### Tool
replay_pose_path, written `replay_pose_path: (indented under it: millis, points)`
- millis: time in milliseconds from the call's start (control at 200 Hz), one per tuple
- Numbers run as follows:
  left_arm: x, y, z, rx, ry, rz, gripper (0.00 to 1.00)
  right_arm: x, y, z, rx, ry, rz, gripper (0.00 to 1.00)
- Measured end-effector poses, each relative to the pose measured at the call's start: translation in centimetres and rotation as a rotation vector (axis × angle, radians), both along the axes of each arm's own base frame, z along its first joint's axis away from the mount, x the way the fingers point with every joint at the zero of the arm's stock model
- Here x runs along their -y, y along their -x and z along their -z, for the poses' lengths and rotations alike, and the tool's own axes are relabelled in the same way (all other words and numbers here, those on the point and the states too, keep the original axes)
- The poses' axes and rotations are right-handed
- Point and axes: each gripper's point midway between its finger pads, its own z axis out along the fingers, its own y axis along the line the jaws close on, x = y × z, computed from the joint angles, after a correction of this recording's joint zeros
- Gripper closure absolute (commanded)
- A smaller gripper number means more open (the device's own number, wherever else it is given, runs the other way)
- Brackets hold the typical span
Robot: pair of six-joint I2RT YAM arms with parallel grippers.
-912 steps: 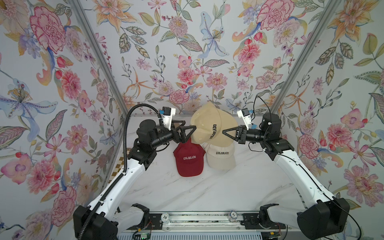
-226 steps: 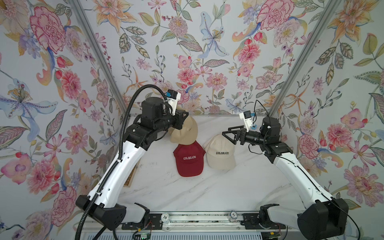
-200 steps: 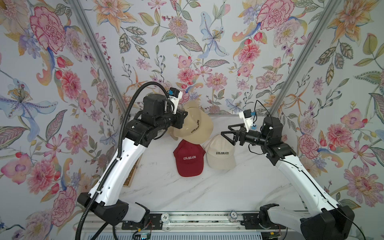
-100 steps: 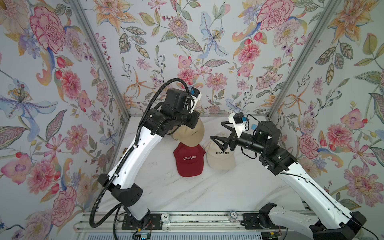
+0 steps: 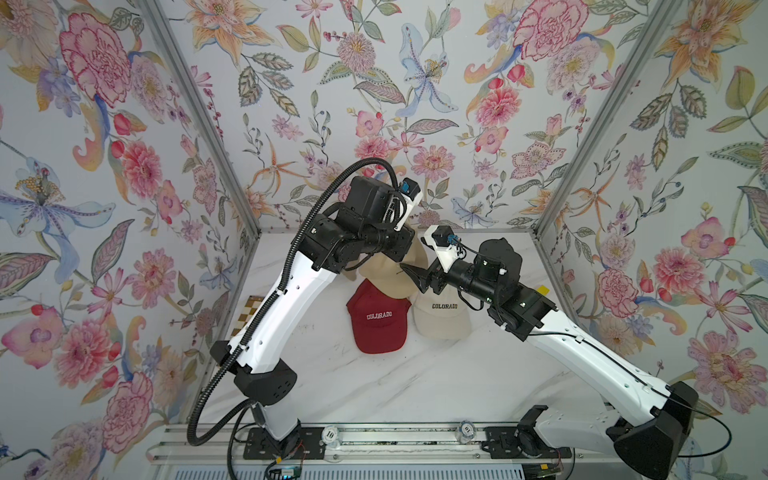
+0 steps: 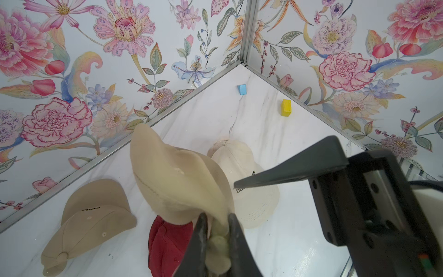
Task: Stack the baseball caps by color
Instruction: Place the baseball cap at the center of the board.
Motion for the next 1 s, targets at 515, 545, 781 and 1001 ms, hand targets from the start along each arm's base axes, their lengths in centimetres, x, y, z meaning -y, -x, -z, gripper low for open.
replay_pose_path:
  millis: [515, 545, 781, 1001]
  points:
    - [1.0, -0.1, 1.7, -0.026, -0.039, 0.024, 1.0, -0.2, -1.6, -0.6, 0.073, 0.009, 0.068, 0.45]
    - [1.0, -0.1, 1.7, -0.026, -0.039, 0.025, 1.0, -0.3, -1.7, -0.4, 0.071, 0.011, 0.068, 0.46]
    - [1.0, -0.1, 1.6, -0.023, -0.041, 0.03, 1.0, -0.6, -2.0, 0.0, 0.059, 0.009, 0.069, 0.68]
    - [1.0, -0.2, 1.5, -0.013, -0.043, 0.032, 1.0, -0.5, -2.4, 0.6, 0.038, 0.018, 0.084, 1.0]
